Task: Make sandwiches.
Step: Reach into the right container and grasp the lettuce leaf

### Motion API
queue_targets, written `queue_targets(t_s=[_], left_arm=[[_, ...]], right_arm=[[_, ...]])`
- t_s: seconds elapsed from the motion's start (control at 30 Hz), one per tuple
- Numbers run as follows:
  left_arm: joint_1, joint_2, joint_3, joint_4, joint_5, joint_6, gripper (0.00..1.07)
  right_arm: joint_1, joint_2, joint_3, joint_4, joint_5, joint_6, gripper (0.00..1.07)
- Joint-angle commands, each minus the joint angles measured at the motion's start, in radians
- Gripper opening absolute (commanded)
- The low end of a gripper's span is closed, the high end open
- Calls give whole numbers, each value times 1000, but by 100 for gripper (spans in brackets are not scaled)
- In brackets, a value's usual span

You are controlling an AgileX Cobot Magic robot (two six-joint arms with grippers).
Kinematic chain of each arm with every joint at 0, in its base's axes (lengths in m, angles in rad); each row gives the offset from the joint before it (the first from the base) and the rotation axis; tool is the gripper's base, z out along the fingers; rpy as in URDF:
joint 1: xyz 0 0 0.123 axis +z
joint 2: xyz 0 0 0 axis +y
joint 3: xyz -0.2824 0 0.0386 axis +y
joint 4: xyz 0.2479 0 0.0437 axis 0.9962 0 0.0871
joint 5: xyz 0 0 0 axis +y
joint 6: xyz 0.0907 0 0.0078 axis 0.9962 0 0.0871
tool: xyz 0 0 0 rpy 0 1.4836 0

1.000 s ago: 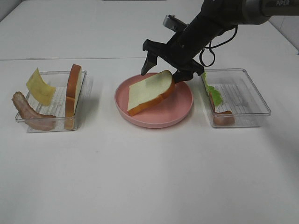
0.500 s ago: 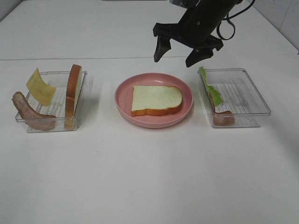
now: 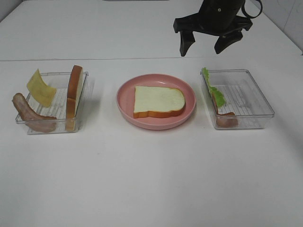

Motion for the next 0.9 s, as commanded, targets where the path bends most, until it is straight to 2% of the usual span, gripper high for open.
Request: queue_targets(t_s=[0.03, 0.3, 0.53, 0.9], left_arm=[[4, -17, -1, 4, -7, 0, 98], [4, -17, -1, 4, -7, 0, 98], [4, -17, -1, 4, -7, 0, 98], [4, -17, -1, 4, -7, 0, 98]], right_arm=[[-1, 15, -4, -54, -7, 40, 82], [-1, 91, -4, -68, -15, 43, 82], [-1, 129, -4, -130, -20, 43, 82], [-1, 172, -4, -130, -31, 42, 80]])
